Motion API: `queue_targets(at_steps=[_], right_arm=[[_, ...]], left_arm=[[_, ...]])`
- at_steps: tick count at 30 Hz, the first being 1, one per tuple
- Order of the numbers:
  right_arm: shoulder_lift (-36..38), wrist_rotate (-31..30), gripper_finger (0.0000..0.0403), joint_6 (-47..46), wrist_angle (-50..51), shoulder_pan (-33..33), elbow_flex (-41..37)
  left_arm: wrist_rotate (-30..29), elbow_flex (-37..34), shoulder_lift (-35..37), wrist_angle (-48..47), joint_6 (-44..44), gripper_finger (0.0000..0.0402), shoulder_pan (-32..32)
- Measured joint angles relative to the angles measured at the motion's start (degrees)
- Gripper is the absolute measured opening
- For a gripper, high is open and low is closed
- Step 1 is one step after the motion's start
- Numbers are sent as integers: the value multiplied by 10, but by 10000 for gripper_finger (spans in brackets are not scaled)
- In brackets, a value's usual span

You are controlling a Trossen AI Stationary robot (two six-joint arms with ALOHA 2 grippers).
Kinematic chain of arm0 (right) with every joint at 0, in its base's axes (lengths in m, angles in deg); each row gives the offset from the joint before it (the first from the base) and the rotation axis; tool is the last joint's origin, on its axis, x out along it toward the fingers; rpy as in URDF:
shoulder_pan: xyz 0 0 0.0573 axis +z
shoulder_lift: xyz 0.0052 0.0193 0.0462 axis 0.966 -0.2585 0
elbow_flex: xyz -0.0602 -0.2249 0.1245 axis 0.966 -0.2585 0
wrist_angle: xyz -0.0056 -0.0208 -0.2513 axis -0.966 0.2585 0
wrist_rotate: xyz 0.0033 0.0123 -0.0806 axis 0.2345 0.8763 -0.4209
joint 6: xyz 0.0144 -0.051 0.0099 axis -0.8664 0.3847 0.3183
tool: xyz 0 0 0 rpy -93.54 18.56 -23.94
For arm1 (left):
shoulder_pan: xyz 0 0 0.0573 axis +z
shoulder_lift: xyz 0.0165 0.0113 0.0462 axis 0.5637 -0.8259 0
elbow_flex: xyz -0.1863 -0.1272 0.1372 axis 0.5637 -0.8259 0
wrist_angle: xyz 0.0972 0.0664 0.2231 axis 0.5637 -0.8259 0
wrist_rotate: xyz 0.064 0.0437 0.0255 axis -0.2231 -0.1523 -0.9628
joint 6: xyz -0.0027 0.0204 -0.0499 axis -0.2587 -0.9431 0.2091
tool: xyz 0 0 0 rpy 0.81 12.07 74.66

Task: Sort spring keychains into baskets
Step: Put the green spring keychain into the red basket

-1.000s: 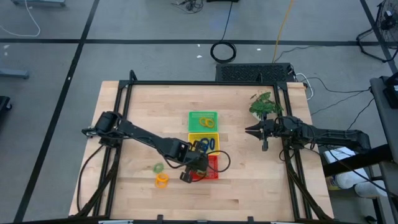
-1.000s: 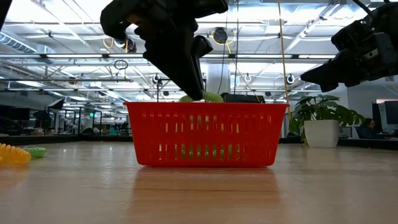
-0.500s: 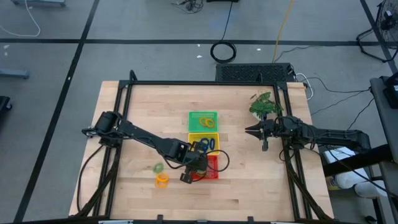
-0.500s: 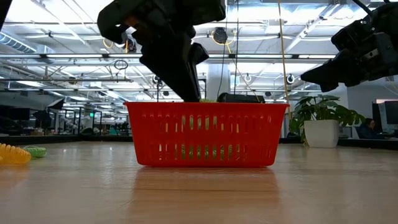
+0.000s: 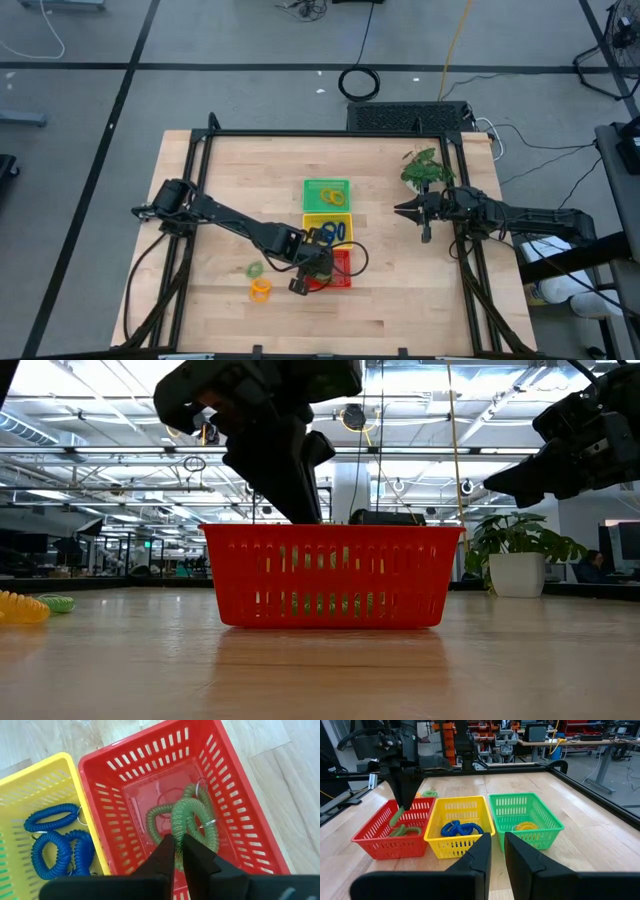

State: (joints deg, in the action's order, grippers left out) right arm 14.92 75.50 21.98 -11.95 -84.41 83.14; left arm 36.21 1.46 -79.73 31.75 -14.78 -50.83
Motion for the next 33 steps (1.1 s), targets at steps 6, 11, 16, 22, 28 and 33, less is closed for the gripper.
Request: queue_targets(at_steps=[6,11,16,22,28,33], right_arm=[[0,0,38,0,0,0,0],[0,0,39,0,0,0,0],[0,0,38,0,0,0,0],[0,0,39,0,0,0,0],[0,0,39,0,0,0,0],[0,0,38,0,0,0,0]], left_arm=[[0,0,0,6,0,26,0],[0,0,0,12,0,26,0],[0,0,0,12,1,27,0],[0,0,0,12,16,61,0],[0,0,0,5,15,133,0],[0,0,7,-49,31,174,0]])
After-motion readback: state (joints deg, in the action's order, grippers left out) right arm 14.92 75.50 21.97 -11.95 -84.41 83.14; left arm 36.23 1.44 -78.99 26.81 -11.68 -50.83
